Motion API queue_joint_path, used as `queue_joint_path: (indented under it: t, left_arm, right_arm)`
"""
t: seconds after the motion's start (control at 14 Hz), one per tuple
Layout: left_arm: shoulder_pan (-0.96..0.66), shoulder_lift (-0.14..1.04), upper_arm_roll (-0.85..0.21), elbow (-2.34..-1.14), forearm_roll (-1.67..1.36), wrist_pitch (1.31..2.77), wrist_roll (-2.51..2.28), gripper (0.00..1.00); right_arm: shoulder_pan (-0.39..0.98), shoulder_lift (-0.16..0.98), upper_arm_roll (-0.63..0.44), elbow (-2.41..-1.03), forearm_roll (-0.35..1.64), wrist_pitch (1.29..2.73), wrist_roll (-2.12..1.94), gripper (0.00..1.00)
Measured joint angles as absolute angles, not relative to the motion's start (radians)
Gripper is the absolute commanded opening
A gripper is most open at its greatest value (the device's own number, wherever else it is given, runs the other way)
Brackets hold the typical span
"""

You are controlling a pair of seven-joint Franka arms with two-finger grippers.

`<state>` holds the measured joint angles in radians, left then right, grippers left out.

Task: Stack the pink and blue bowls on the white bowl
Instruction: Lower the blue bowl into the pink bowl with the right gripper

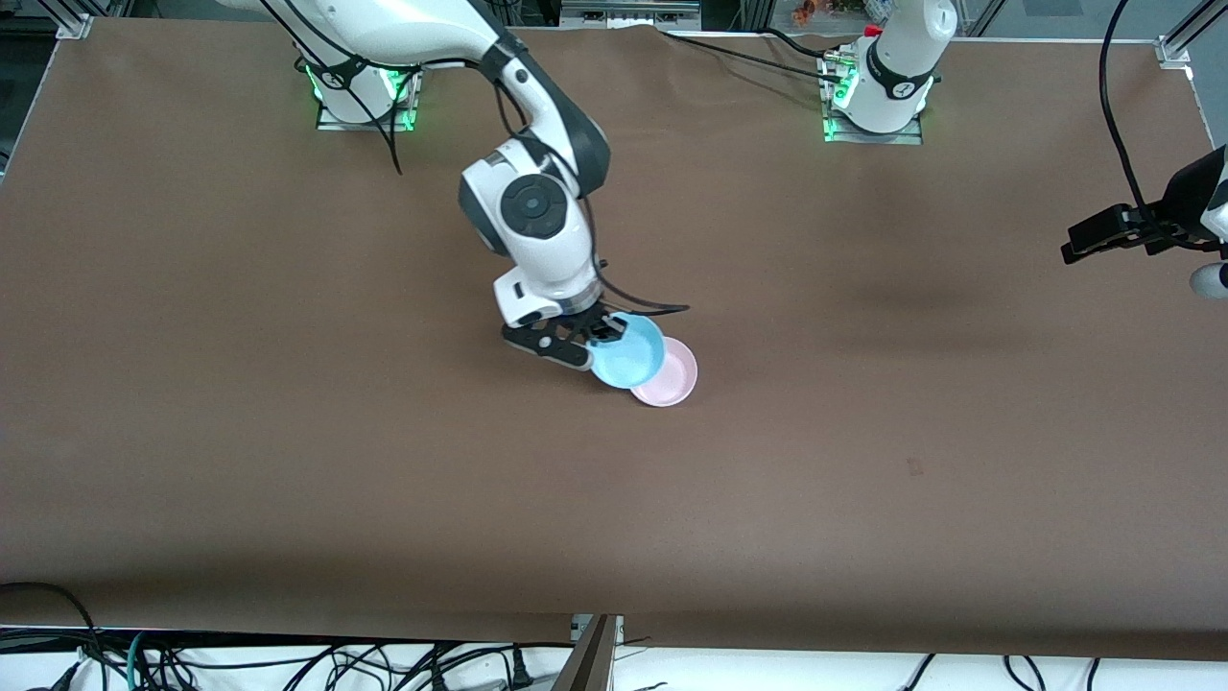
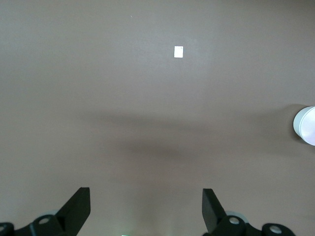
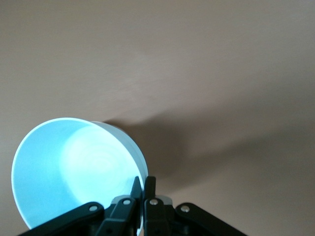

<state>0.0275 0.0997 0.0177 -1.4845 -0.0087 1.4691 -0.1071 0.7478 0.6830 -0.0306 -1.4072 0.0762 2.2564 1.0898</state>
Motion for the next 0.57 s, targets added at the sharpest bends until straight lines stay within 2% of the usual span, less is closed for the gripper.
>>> queue_joint_path:
  t: [0.29, 0.57]
  left_arm:
    - [0.028, 0.105, 0.018, -1.488, -0.009, 1.469, -0.104, 1.00]
    - [0.027, 0.109, 0.013, -1.488, -0.009, 1.469, -0.102, 1.00]
  right_arm:
    - [0.781, 0.775, -0.031, -1.347, 0.076, 2.325, 1.110, 0.00]
    - [0.806, 0.814, -0.031, -1.338, 0.076, 2.370, 1.121, 0.00]
